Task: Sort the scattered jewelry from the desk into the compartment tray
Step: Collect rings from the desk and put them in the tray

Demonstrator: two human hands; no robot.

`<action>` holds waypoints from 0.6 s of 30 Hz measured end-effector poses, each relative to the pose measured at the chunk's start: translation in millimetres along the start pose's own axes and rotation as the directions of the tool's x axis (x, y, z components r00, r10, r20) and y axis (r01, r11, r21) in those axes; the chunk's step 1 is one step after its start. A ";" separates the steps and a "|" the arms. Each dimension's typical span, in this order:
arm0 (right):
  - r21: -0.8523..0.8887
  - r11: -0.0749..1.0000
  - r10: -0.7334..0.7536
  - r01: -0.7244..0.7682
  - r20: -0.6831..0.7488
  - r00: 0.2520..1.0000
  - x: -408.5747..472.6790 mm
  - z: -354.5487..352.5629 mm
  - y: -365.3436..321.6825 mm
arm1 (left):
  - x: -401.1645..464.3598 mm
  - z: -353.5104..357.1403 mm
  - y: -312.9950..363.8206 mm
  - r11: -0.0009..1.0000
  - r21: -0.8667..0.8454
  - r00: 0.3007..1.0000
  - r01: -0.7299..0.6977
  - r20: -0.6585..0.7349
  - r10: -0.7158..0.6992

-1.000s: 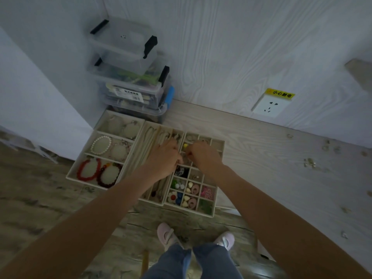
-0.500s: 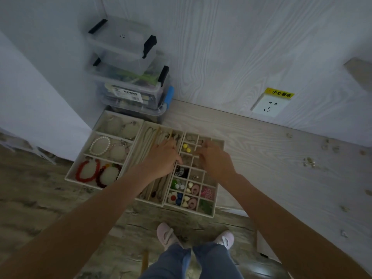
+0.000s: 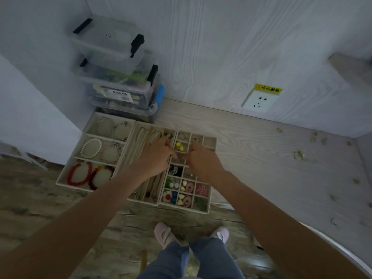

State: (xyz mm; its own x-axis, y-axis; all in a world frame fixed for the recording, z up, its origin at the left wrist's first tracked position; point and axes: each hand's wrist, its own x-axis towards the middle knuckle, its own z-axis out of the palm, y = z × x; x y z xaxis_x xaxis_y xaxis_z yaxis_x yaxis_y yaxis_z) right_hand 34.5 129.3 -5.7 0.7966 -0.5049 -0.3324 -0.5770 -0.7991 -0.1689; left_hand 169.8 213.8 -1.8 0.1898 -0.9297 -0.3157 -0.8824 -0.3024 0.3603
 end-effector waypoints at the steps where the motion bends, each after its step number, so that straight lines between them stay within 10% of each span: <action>1: -0.012 1.000 -0.001 0.001 0.013 1.000 0.0 0.5 -0.3 | 0.0 0.1 0.1 1.000 0.006 1.000 -0.001 -0.020 0.001; 11: -0.030 0.999 -0.013 0.013 0.001 1.000 -4.4 0.0 -0.5 | -2.3 6.7 6.1 0.988 0.157 1.000 -0.002 -0.007 0.003; 18: 0.263 0.963 0.072 -0.064 -0.019 0.997 -10.1 -5.6 18.6 | -1.7 -0.2 18.3 0.994 0.112 0.995 0.015 -0.104 -0.004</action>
State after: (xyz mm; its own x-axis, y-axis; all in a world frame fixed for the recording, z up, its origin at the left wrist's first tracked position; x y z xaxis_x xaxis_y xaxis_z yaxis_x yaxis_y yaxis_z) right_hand 16.7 117.7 -0.3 0.7563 -0.5670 -0.3263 -0.6542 -0.6510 -0.3851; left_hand 153.5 209.8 5.6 0.2367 -0.9454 -0.2239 -0.9221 -0.2912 0.2549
